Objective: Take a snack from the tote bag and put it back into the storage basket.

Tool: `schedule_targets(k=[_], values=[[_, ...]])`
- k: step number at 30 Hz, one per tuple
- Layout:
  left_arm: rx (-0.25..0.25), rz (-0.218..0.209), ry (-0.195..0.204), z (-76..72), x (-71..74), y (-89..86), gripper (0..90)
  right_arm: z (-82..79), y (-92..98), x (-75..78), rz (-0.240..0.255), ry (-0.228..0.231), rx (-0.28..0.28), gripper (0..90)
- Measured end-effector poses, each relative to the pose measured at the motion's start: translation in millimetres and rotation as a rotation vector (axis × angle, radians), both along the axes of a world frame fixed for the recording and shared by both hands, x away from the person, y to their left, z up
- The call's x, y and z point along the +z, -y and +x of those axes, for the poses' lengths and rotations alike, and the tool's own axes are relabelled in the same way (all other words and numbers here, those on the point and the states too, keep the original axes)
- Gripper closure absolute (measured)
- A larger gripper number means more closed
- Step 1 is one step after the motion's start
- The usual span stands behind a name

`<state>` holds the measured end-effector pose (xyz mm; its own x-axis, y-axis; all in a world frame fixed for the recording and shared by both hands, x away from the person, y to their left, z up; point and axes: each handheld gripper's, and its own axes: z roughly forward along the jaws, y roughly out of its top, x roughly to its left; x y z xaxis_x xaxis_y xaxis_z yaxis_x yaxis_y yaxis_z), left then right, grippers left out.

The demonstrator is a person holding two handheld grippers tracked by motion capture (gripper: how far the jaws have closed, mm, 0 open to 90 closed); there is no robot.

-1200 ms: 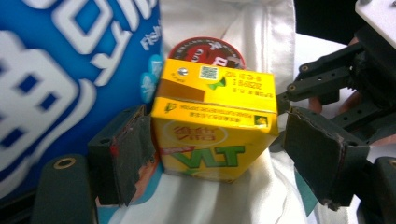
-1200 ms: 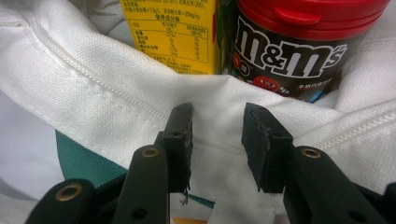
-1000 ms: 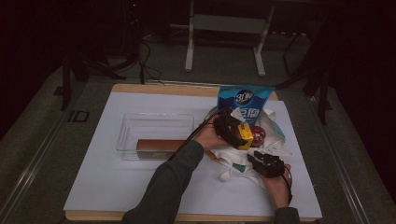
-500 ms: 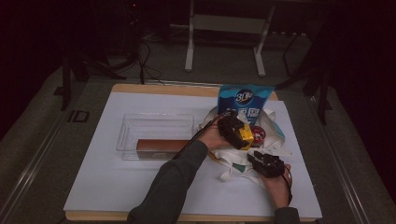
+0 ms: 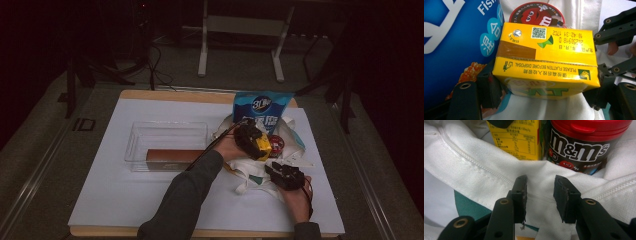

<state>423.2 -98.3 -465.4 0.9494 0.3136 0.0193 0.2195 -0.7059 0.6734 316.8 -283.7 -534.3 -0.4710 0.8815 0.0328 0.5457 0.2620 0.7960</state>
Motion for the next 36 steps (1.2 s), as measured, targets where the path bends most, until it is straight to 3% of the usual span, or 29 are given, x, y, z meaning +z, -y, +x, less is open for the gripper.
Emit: schedule_targets(k=[9,18,36], values=[[0.002,0.001,0.005,-3.5,3.5,-5.6,28.3,0.1,0.1,0.0,0.001,0.0,0.001,63.2],[0.019,-0.033,0.019,-7.3,17.8,-13.3,28.3,0.0,0.0,0.1,0.0,-0.001,0.0,63.2],[0.032,-0.033,0.081,-17.5,47.3,-35.1,28.3,0.0,0.0,0.1,-0.002,0.001,0.002,63.1]])
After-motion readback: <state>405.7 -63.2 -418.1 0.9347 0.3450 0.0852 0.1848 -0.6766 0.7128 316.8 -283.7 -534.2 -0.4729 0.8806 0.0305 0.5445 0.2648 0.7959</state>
